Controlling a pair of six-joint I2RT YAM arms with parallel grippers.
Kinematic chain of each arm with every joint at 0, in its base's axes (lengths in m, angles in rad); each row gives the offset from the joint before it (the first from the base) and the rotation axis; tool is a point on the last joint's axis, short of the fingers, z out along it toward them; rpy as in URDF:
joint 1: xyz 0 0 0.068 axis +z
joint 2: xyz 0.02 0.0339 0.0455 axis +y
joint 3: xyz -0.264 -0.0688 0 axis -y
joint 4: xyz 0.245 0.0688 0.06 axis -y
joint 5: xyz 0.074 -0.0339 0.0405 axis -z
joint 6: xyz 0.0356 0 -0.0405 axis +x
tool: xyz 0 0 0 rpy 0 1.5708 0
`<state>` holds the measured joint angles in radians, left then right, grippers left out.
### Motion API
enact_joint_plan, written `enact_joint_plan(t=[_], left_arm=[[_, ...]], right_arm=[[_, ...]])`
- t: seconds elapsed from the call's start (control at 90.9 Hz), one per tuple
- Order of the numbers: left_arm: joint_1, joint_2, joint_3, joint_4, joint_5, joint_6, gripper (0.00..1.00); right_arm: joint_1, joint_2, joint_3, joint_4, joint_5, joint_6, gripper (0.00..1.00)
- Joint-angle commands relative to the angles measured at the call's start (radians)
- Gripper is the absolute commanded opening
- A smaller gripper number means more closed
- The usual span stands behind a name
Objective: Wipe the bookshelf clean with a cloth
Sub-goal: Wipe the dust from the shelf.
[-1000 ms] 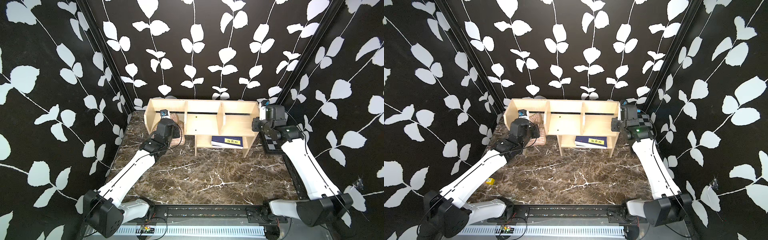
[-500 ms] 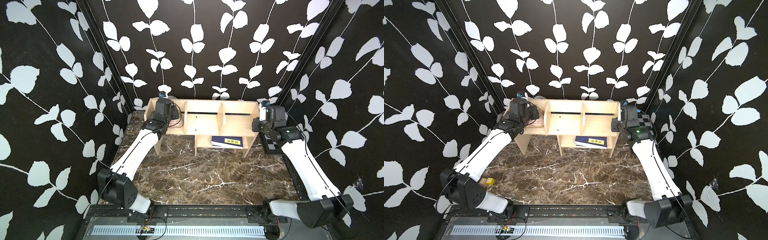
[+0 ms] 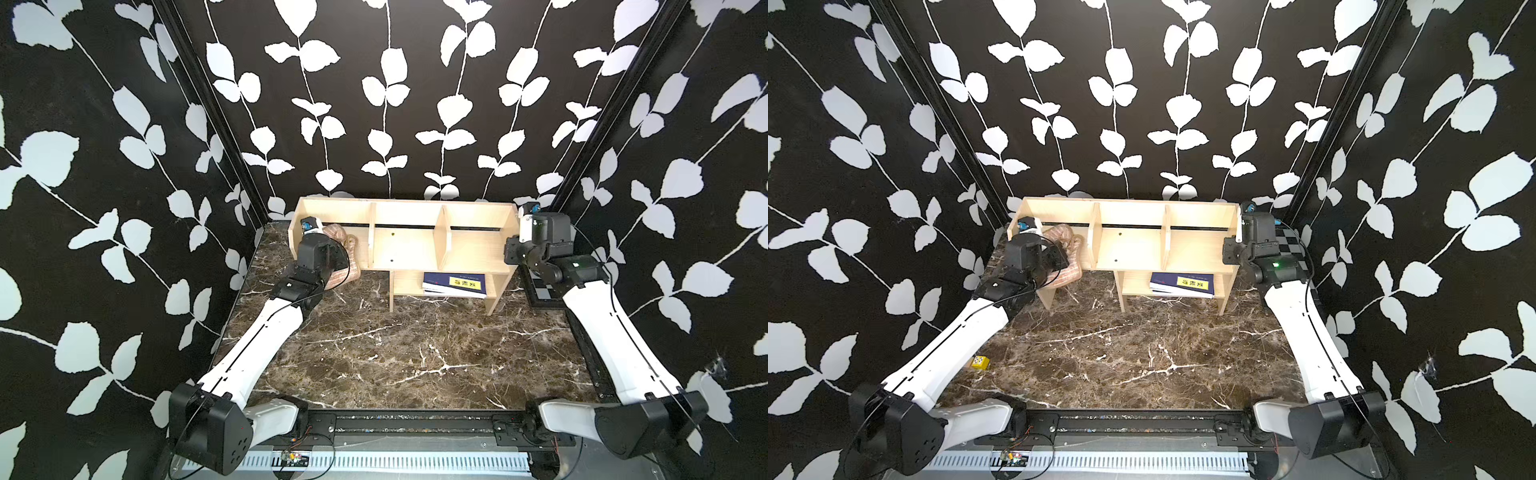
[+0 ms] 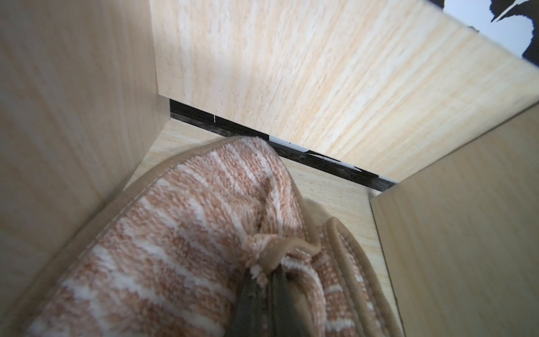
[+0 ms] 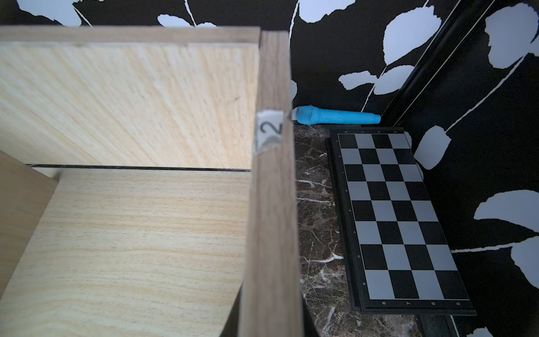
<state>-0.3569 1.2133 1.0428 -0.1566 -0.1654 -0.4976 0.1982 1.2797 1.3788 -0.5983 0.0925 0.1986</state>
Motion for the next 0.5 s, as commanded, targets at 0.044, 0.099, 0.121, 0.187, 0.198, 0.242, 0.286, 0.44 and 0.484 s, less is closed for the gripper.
enact_joint_plan(t=[0.044, 0.099, 0.121, 0.187, 0.198, 0.242, 0.286, 0.44, 0.484], left_arm=[[-0.004, 0.073, 0.013, 0.060, 0.178, 0.001, 0.00], [-0.005, 0.117, 0.042, 0.101, 0.233, 0.002, 0.00], [-0.004, 0.135, 0.057, 0.113, 0.254, 0.000, 0.00], [-0.004, 0.174, 0.096, 0.133, 0.309, -0.014, 0.00], [-0.005, 0.179, 0.101, 0.136, 0.317, -0.016, 0.00], [-0.005, 0.188, 0.113, 0.155, 0.347, -0.024, 0.00], [-0.006, 0.185, 0.114, 0.172, 0.352, -0.027, 0.00], [-0.004, 0.134, 0.112, 0.106, 0.220, 0.039, 0.00], [-0.003, 0.106, 0.105, 0.056, 0.106, 0.042, 0.00]], right_arm=[[-0.003, -0.037, -0.004, 0.084, -0.083, 0.094, 0.00], [-0.002, -0.037, -0.001, 0.078, -0.083, 0.093, 0.00], [-0.003, -0.037, 0.001, 0.075, -0.083, 0.093, 0.00], [-0.003, -0.036, 0.009, 0.065, -0.076, 0.087, 0.00], [-0.003, -0.036, 0.011, 0.063, -0.075, 0.085, 0.00], [-0.003, -0.037, 0.014, 0.058, -0.071, 0.082, 0.00], [-0.002, -0.036, 0.019, 0.055, -0.067, 0.077, 0.00], [-0.002, -0.023, 0.027, 0.058, -0.073, 0.081, 0.00], [-0.003, -0.018, 0.028, 0.059, -0.077, 0.081, 0.00]])
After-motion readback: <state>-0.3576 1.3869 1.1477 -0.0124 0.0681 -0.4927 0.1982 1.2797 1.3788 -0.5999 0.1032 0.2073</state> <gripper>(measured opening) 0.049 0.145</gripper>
